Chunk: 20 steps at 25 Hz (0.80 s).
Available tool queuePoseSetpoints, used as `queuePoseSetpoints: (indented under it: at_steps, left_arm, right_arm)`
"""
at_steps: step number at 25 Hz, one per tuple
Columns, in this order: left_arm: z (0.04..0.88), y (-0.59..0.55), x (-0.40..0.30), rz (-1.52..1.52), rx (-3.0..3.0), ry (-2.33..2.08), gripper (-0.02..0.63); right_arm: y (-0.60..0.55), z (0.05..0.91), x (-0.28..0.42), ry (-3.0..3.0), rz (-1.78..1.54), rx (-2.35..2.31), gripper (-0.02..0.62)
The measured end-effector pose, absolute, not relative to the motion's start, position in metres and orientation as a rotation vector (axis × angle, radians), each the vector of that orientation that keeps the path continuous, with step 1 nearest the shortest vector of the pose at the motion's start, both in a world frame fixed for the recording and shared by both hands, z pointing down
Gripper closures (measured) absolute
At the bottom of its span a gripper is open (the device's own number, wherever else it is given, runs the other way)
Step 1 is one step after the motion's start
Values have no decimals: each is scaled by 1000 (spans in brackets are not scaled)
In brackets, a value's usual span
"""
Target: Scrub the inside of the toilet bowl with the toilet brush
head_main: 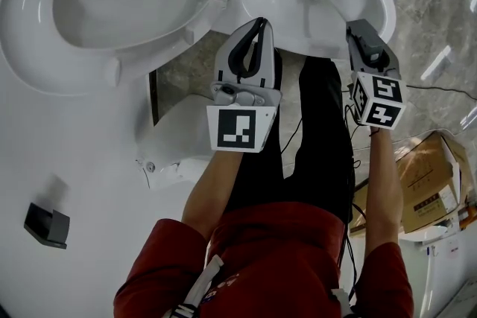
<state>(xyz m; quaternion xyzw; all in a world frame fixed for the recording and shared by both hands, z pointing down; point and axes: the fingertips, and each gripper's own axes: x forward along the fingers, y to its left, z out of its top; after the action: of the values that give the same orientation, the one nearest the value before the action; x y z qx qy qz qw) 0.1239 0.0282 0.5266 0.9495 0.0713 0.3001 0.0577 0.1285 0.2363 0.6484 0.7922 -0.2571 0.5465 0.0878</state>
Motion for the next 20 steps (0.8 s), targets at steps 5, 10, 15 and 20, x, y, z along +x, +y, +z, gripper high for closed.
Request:
queuePoseSetpoints:
  at_steps: [5, 10, 15, 20]
  left_arm:
    - [524, 26, 121, 920, 2889, 227, 611]
    - [516, 9, 115, 902, 2907, 174, 611]
    - [507, -4, 110, 906, 2935, 164, 611]
    - [501, -8, 109, 910, 2933, 138, 611]
  right_arm:
    - [179, 681, 141, -831, 1601, 2376, 428]
    - [121, 742, 133, -832, 1673, 2315, 428]
    - [106, 762, 154, -750, 1803, 2336, 428]
    - [119, 751, 155, -780, 1833, 2303, 428]
